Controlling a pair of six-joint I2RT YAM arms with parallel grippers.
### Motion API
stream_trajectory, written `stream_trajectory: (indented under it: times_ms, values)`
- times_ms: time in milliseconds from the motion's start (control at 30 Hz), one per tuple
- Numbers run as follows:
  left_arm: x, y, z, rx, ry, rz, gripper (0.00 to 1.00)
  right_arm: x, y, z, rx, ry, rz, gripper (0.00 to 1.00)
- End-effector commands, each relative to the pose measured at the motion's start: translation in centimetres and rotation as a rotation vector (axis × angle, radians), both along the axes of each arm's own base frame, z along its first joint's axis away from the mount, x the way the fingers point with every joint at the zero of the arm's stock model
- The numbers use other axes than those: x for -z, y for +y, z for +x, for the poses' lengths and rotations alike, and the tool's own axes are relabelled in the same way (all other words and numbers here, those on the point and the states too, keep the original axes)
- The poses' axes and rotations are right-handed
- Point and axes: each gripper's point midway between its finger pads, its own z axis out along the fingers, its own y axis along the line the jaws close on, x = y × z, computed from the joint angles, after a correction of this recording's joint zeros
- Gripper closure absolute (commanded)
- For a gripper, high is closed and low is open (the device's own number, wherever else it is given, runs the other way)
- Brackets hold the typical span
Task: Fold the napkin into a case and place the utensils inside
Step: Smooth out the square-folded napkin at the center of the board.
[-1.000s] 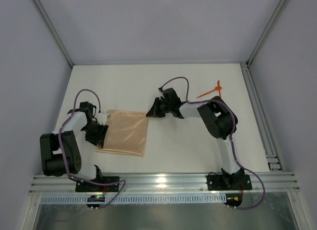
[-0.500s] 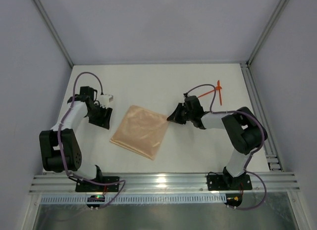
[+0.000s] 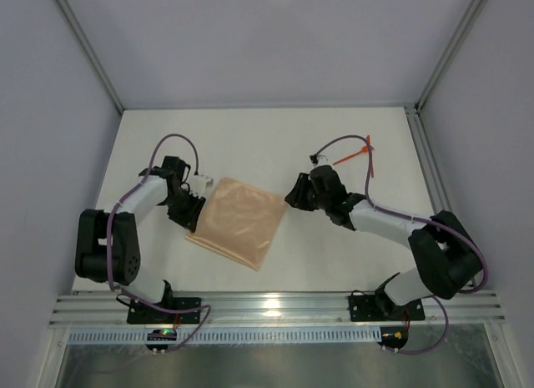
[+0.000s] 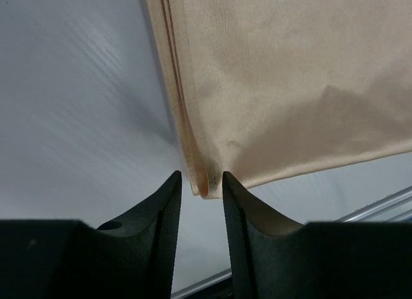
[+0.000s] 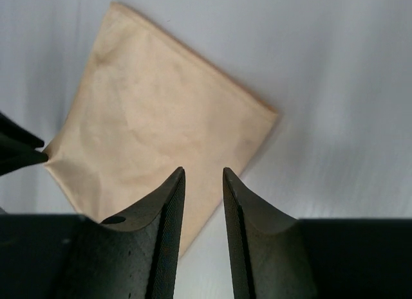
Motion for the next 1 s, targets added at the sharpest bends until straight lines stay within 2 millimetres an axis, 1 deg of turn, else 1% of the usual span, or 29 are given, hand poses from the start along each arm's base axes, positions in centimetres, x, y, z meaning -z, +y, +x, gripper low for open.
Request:
stream_trajectory:
  times_ms: [0, 33, 67, 133, 167, 200, 267, 300, 333, 367, 400, 433, 533, 600, 667, 700, 733, 800, 833, 900, 967]
  values:
    - [0.9, 0.7, -0.3, 0.006, 0.015, 0.048, 0.67, -2.7, 2.2, -1.1, -0.079, -0.155, -0.131, 0.66]
    - [1.0, 0.8, -0.6, 0.011, 0.023, 0.052, 0.70, -3.2, 4.0, -1.7, -0.141, -0.175, -0.119, 0.66]
    - [1.0, 0.7, -0.7, 0.016, 0.025, 0.045, 0.72, -3.1, 6.1, -3.5, -0.230, -0.185, -0.115, 0.66]
    - [1.0, 0.7, -0.8, 0.020, 0.027, 0.043, 0.76, -2.6, 8.6, -4.8, -0.318, -0.187, -0.076, 0.66]
    - [1.0, 0.6, -0.9, 0.020, 0.028, 0.037, 0.79, -2.5, 10.1, -6.3, -0.400, -0.168, -0.033, 0.67]
    - [1.0, 0.5, -0.9, 0.024, 0.031, 0.036, 0.84, -2.2, 11.2, -7.6, -0.448, -0.158, -0.017, 0.69]
    - [1.0, 0.5, -1.0, 0.029, 0.034, 0.032, 0.89, -1.2, 12.9, -9.0, -0.519, -0.137, -0.002, 0.72]
    - [1.0, 0.5, -1.1, 0.030, 0.040, 0.030, 0.93, -0.8, 13.6, -10.0, -0.551, -0.124, 0.003, 0.74]
    - [1.0, 0.5, -1.2, 0.034, 0.043, 0.029, 0.96, -0.8, 14.3, -10.5, -0.570, -0.120, 0.017, 0.78]
    - [0.9, 0.5, -1.3, 0.043, 0.044, 0.030, 0.99, 0.0, 14.8, -11.4, -0.611, -0.095, 0.023, 0.80]
    - [0.9, 0.6, -1.6, 0.043, 0.053, 0.031, 1.00, 0.4, 15.3, -12.4, -0.641, -0.079, 0.025, 0.82]
    - [0.6, 0.6, -1.6, 0.045, 0.046, 0.034, 1.00, 0.7, 15.7, -12.9, -0.660, -0.068, 0.027, 0.88]
    - [0.1, 1.0, -1.7, 0.057, 0.029, 0.049, 1.00, 2.1, 16.1, -14.8, -0.708, -0.015, 0.028, 0.96]
    - [0.1, 1.3, -1.8, 0.064, 0.024, 0.065, 1.00, 3.2, 16.0, -15.7, -0.729, 0.021, 0.023, 0.97]
    - [0.6, 2.1, -1.9, 0.067, 0.025, 0.107, 1.00, 4.3, 15.5, -16.5, -0.738, 0.064, 0.006, 0.97]
    - [0.9, 2.4, -2.0, 0.069, 0.027, 0.127, 1.00, 5.1, 15.2, -16.7, -0.737, 0.089, -0.008, 0.97]
    - [1.6, 3.0, -2.0, 0.067, 0.032, 0.161, 1.00, 6.1, 14.4, -17.0, -0.720, 0.126, -0.035, 0.97]
    - [2.5, 3.6, -2.2, 0.073, 0.042, 0.194, 1.00, 7.2, 13.4, -17.2, -0.697, 0.159, -0.071, 0.97]
    - [3.1, 3.8, -2.2, 0.074, 0.044, 0.205, 1.00, 8.0, 12.5, -17.4, -0.676, 0.180, -0.095, 0.97]
    - [4.2, 4.0, -2.8, 0.076, 0.077, 0.211, 1.00, 8.6, 11.6, -17.6, -0.654, 0.195, -0.116, 0.97]
    - [5.1, 3.9, -2.9, 0.086, 0.096, 0.210, 1.00, 8.9, 11.2, -17.5, -0.647, 0.198, -0.133, 0.97]
